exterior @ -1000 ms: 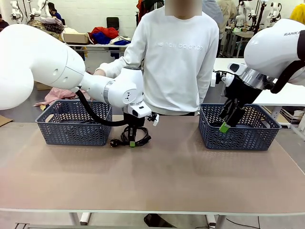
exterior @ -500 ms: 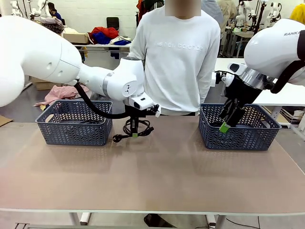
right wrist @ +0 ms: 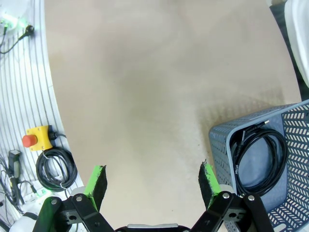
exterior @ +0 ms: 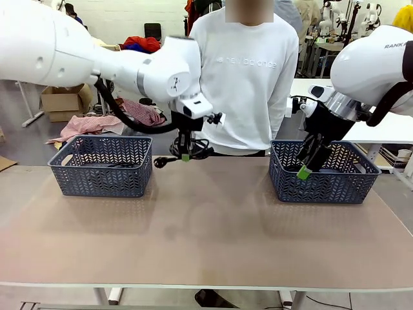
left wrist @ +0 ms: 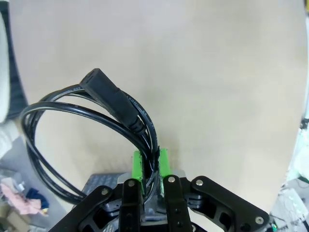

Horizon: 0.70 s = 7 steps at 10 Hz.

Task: Organize the cables according to human instructions.
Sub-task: Pick up a bundle of cables and place it in the basket indicated by the human.

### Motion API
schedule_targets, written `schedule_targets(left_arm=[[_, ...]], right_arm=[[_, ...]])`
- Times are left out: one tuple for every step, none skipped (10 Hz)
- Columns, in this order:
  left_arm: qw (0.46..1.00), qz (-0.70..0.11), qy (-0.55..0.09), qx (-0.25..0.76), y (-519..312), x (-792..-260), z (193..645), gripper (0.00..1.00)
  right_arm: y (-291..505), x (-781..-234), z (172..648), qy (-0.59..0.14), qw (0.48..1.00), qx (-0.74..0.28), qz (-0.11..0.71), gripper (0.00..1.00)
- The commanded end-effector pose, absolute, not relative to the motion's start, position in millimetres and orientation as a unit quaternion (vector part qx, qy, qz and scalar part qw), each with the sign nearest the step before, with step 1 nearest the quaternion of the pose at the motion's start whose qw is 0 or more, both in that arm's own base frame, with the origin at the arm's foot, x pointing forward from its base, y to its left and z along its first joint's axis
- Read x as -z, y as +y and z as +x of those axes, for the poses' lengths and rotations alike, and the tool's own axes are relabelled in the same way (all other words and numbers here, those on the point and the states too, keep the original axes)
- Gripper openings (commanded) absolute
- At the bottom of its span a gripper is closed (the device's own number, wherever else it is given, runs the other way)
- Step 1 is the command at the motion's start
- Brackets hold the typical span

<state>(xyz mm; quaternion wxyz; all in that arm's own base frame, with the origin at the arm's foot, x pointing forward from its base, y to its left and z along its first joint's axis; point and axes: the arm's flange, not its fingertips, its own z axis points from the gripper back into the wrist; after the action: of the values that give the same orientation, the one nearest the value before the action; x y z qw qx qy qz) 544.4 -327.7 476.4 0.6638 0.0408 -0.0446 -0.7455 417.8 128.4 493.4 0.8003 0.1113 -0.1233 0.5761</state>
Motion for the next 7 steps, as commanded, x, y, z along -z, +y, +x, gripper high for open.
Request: schedule_targets(left_arm=[[0.646, 0.056, -0.041, 0.761, -317.8, -506.1, 547.9, 0.00], [0.639, 0.059, -0.039, 0.766, -308.7, -516.0, 548.1, 0.00], [0.632, 0.060, -0.042, 0.771, -294.6, -523.3, 548.6, 0.00], [0.621, 0.059, -0.049, 0.780, -273.9, -529.1, 548.6, 0.00], [0.617, 0.070, -0.056, 0.782, -253.3, -533.9, 547.4, 0.00], [0.617, 0.076, -0.062, 0.781, -231.6, -538.3, 545.2, 0.00], [0.621, 0.072, -0.067, 0.777, -209.4, -541.1, 542.7, 0.00]], right_arm=[[128.8, -495.5, 418.1, -0.125, 0.800, -0.576, 0.109, 1.00], [128.8, -495.5, 418.1, -0.125, 0.800, -0.576, 0.109, 1.00], [128.8, -495.5, 418.1, -0.125, 0.800, -0.576, 0.109, 1.00], [128.8, -495.5, 418.1, -0.125, 0.800, -0.576, 0.109, 1.00], [128.8, -495.5, 418.1, -0.125, 0.800, -0.576, 0.109, 1.00], [128.8, -495.5, 418.1, -0.125, 0.800, -0.576, 0.109, 1.00], [128.8, -495.5, 418.1, -0.125, 0.800, -0.576, 0.109, 1.00]])
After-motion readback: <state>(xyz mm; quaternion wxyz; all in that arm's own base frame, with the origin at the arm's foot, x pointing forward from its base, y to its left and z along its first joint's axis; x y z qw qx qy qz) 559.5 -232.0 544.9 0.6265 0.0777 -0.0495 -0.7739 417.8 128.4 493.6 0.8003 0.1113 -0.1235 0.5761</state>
